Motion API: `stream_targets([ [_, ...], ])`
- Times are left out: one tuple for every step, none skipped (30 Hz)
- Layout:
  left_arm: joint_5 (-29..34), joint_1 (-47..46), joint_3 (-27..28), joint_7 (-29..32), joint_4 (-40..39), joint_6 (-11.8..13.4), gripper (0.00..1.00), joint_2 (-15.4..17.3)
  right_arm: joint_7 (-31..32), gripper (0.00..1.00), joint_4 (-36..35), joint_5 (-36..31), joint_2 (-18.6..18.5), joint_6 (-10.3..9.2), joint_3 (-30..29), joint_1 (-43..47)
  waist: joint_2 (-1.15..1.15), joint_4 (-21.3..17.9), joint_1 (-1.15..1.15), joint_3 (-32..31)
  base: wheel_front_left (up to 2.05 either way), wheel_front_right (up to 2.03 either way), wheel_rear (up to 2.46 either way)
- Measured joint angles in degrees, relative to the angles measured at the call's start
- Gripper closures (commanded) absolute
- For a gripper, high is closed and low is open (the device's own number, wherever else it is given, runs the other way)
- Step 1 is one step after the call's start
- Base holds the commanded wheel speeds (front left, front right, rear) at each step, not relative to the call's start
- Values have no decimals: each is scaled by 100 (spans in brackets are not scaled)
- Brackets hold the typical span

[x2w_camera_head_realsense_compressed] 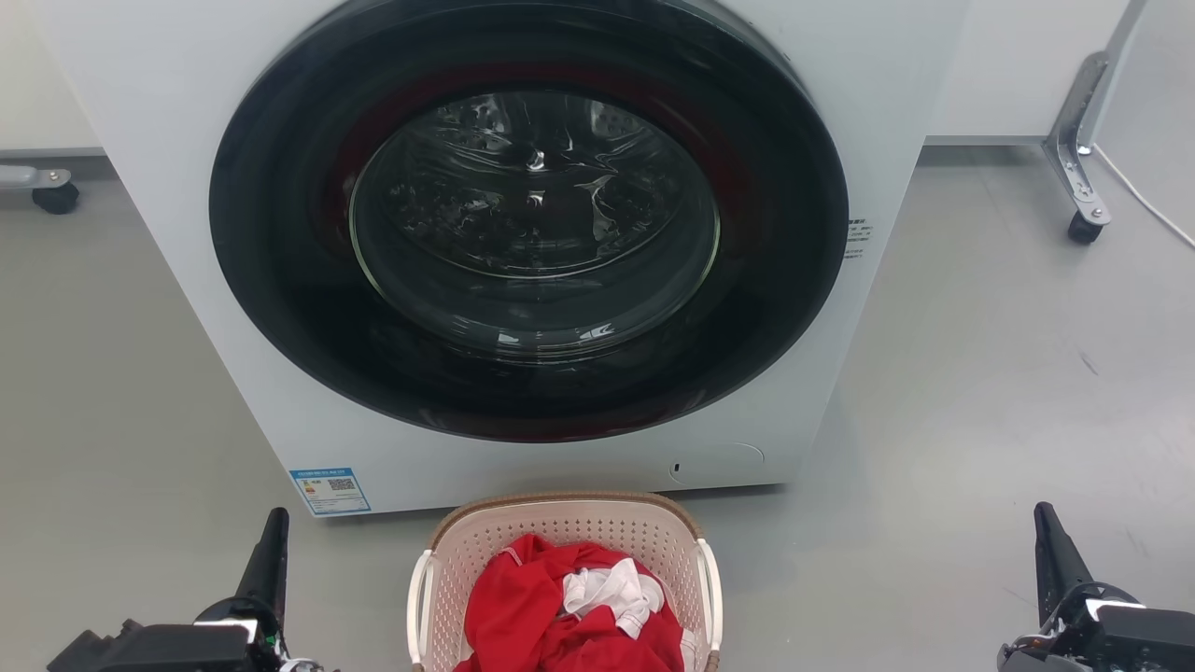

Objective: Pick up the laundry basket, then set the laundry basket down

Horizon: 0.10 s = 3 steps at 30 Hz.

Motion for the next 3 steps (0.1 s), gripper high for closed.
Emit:
stream_targets([
  [0, 0, 0, 0, 0, 0, 100, 0, 0, 100, 0, 0, 0, 0, 0, 0, 0, 0, 0, 0, 0, 0, 0],
  [0, 0, 0, 0, 0, 0, 100, 0, 0, 100, 0, 0, 0, 0, 0, 0, 0, 0, 0, 0, 0, 0, 0],
  [0, 0, 0, 0, 0, 0, 100, 0, 0, 100, 0, 0, 0, 0, 0, 0, 0, 0, 0, 0, 0, 0, 0],
])
